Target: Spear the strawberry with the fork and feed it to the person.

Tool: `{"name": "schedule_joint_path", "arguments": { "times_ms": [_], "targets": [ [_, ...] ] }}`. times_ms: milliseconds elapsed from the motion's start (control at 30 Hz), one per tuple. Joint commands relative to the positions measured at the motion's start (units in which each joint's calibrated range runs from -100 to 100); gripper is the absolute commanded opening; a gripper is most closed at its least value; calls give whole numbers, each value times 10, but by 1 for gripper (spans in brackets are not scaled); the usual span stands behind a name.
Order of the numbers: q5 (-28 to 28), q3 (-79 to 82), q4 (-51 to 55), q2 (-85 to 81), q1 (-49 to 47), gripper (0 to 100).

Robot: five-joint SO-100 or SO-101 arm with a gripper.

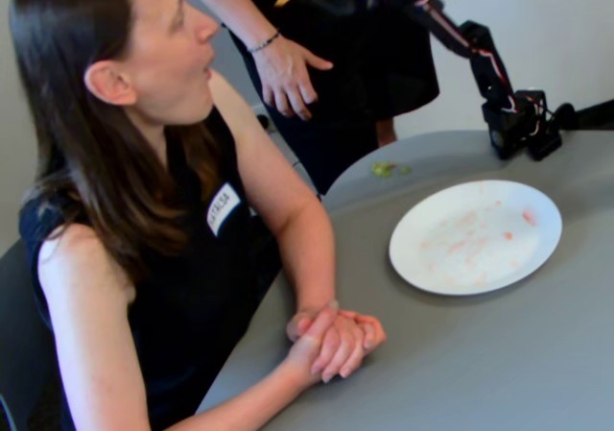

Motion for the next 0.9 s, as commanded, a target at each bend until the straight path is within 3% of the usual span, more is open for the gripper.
{"name": "schedule_joint_path", "arguments": {
  "times_ms": [0,167,300,367,500,600,633,700,867],
  "targets": [
    [-24,-21,115,-108,2,1],
    [-62,-12,386,-267,-13,1],
    [-59,-12,596,-367,-140,1],
    [-58,-11,648,-433,-209,1],
    [-59,54,647,-618,-264,1],
    [-62,343,639,-798,-333,1],
    [-58,517,587,-926,-377,1],
    [-48,658,532,-1042,-396,1],
    [-13,777,560,-1039,-401,1]
  ]
}}
